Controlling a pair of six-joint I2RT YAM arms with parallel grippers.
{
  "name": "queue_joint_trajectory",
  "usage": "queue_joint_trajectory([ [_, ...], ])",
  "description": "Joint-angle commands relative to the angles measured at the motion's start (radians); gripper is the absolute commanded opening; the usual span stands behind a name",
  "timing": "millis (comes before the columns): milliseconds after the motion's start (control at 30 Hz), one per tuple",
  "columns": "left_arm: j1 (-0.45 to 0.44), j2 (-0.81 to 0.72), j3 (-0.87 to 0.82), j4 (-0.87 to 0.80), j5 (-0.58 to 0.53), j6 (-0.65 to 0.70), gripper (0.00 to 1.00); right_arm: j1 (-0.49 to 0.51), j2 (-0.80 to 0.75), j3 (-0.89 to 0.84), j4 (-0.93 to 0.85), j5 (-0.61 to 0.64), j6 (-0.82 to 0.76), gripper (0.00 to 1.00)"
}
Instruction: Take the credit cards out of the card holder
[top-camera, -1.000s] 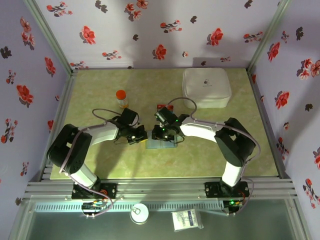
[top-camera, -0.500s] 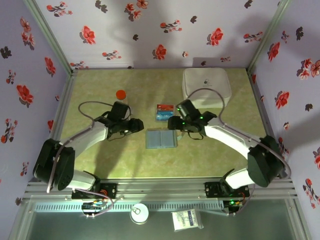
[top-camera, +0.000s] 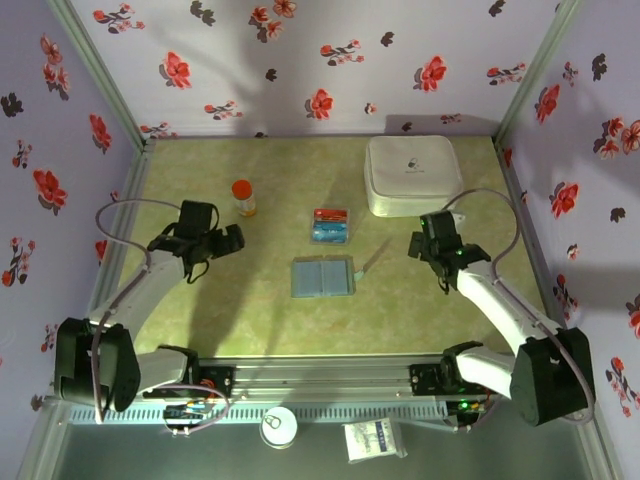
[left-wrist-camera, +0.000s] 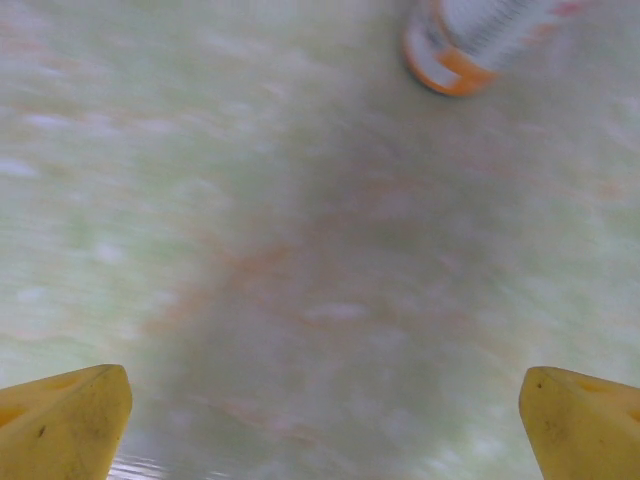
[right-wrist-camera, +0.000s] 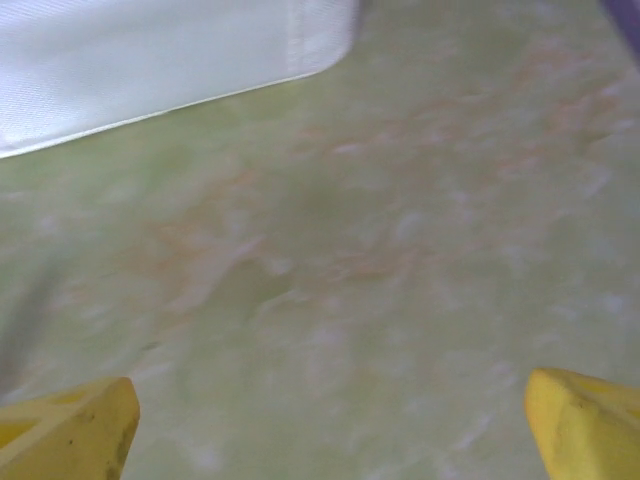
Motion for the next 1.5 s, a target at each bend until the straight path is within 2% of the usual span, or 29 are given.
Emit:
queue_joint_trajectory([
  [0, 0.039, -0.052, -0.061, 0.077, -0.206, 0.099, 1.0, -0.058, -0.005, -0.089, 0.235, 0.126, -0.158, 0.99],
  [133, 0.084, -0.109, -0.154, 0.261, -0.291, 0.188, 1.0, -0.12, 0.012, -0.233, 0.554, 0.054, -0.271, 0.99],
  [200, 0.105, -0.111, -0.2, 0.371, -0.291, 0.251, 1.0, -0.146, 0.038, -0.271, 0.687, 0.011, -0.292, 0.99],
  [267, 0.12, -0.095, -0.242, 0.487, -0.289, 0.302, 1.0, -0.166, 0.074, -0.262, 0.744, -0.014, -0.296, 0.99],
  [433, 0.177, -0.005, -0.338, 0.808, -0.16, 0.337, 1.0, -0.182, 0.163, -0.279, 0.976, -0.094, -0.322, 0.99],
  [600, 0.197, 0.1, -0.403, 1.127, -0.097, 0.432, 1.0, -0.205, 0.251, -0.28, 1.141, -0.135, -0.327, 0.99],
  [733, 0.22, 0.222, -0.453, 1.364, -0.036, 0.457, 1.0, -0.25, 0.361, -0.294, 1.277, -0.221, -0.29, 0.99],
  [833, 0.235, 0.278, -0.454, 1.411, 0.002, 0.456, 1.0, -0.252, 0.432, -0.304, 1.364, -0.245, -0.296, 0.99],
  [900, 0.239, 0.297, -0.446, 1.412, 0.029, 0.457, 1.0, -0.254, 0.415, -0.275, 1.277, -0.264, -0.303, 0.99],
  [967, 0.242, 0.32, -0.434, 1.409, 0.046, 0.457, 1.0, -0.255, 0.424, -0.274, 1.292, -0.269, -0.301, 0.99],
  [1067, 0.244, 0.328, -0.377, 1.307, 0.05, 0.457, 1.0, -0.255, 0.419, -0.269, 1.272, -0.267, -0.301, 0.99],
  [1467, 0.242, 0.327, -0.381, 1.309, 0.049, 0.457, 1.0, -0.255, 0.422, -0.271, 1.28, -0.267, -0.3, 0.99],
])
